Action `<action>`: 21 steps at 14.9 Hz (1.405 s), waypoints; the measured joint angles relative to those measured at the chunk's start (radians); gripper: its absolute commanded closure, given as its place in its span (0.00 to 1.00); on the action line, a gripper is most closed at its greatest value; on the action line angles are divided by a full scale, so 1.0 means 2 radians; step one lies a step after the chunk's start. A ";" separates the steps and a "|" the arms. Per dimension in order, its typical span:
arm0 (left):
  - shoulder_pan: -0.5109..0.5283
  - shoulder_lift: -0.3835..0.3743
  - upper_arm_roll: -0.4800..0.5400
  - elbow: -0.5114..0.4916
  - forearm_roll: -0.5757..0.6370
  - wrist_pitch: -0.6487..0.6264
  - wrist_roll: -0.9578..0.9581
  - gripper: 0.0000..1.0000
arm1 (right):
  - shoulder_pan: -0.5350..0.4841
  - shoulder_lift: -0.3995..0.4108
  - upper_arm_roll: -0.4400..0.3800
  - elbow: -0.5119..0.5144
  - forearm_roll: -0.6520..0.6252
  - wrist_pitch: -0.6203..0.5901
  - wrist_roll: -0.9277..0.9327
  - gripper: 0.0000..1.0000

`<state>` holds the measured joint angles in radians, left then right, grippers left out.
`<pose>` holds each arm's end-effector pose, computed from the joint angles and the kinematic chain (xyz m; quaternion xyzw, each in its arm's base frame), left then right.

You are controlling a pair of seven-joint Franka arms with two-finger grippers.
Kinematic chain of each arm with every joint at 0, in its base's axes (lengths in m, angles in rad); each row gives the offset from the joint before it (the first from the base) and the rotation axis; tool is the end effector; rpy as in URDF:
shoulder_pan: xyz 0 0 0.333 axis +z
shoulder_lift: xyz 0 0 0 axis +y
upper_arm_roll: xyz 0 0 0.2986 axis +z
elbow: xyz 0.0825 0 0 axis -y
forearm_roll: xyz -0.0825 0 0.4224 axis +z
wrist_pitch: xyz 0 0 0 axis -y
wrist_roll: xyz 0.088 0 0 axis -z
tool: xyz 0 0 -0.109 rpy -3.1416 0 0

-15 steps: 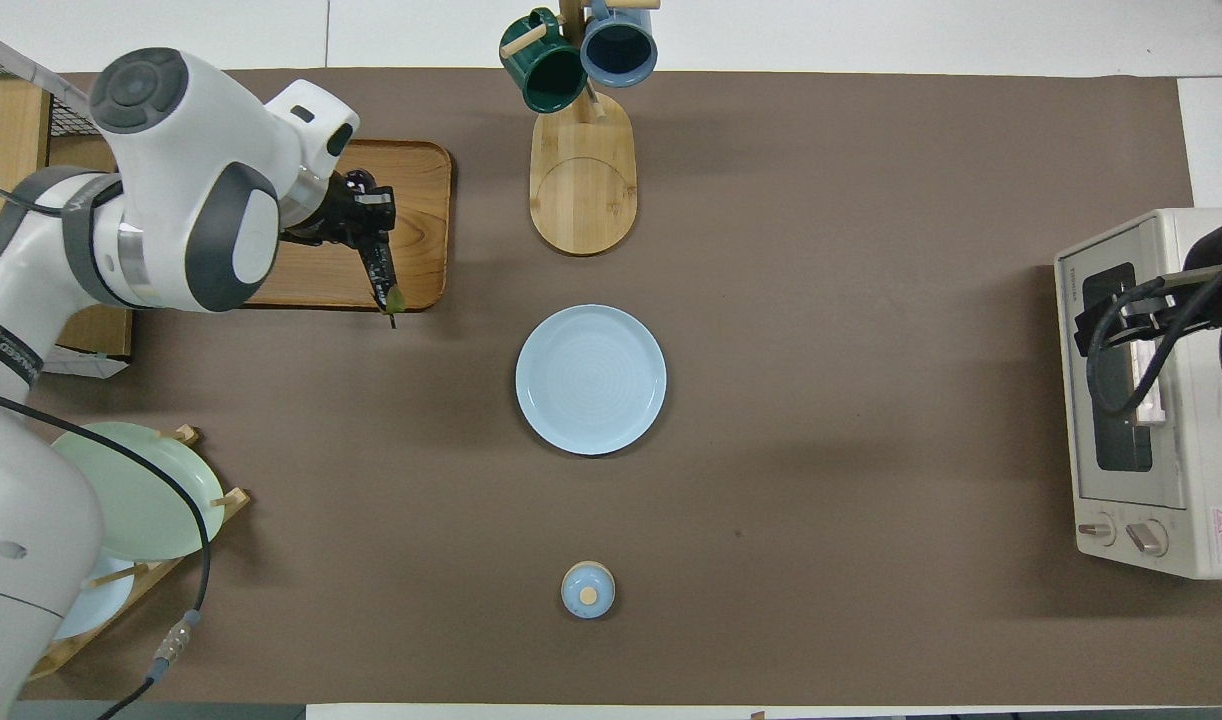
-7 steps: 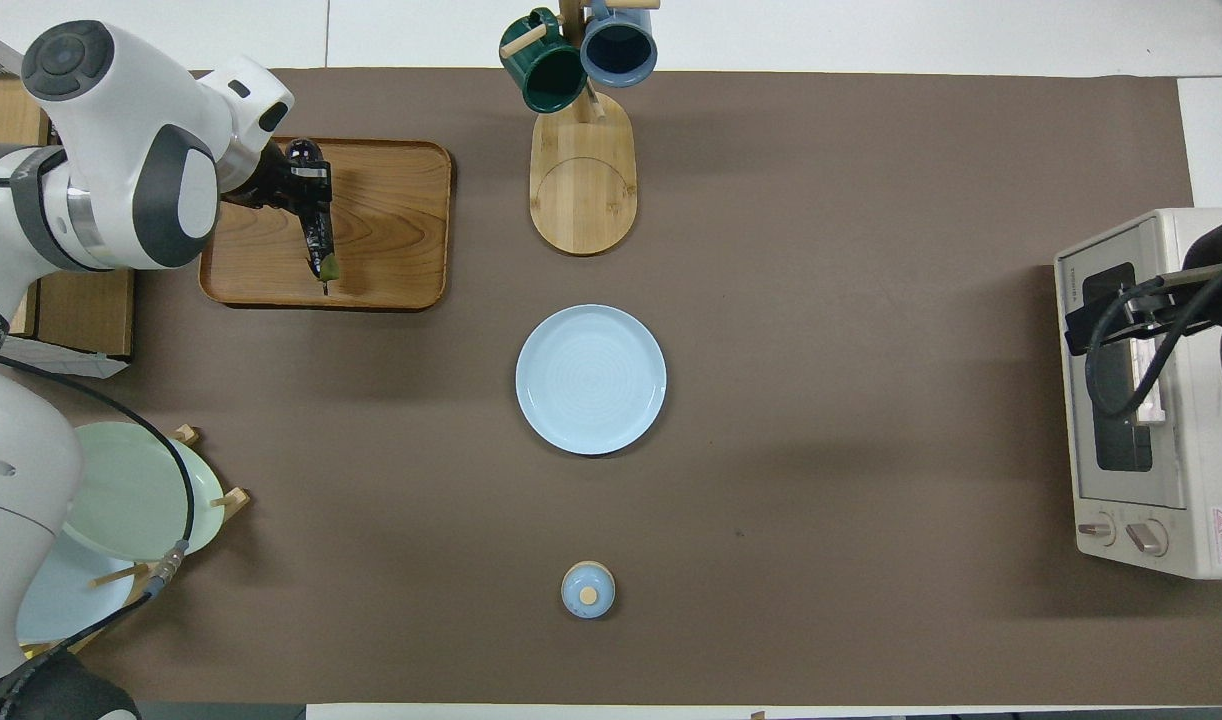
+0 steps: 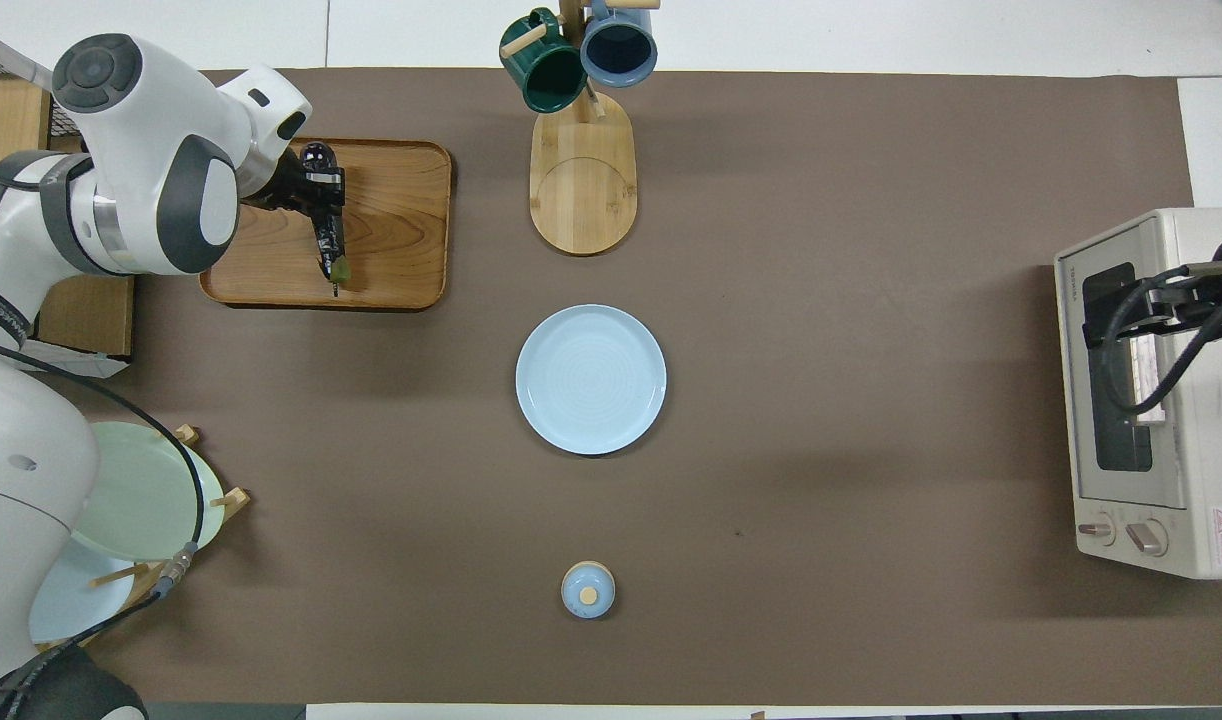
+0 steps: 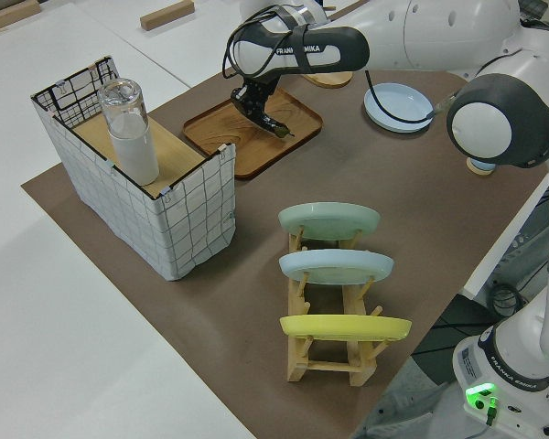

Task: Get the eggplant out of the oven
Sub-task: 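Release the eggplant on the tray and retract the left gripper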

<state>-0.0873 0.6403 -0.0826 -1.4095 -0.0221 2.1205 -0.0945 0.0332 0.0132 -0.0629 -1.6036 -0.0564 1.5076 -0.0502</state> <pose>0.7437 -0.1178 0.3005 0.9985 -0.0232 0.0315 0.0385 0.5873 -0.0237 0.5757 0.9981 0.0100 -0.0556 0.0264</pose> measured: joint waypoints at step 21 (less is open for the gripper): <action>0.022 -0.250 0.005 -0.030 0.000 -0.313 -0.015 0.00 | 0.002 0.000 -0.019 0.000 0.006 0.015 -0.013 0.00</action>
<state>-0.0428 0.1411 -0.0731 -1.4702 -0.0223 1.4935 -0.1244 0.0381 0.0133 -0.1016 -1.6034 -0.0436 1.5375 -0.0768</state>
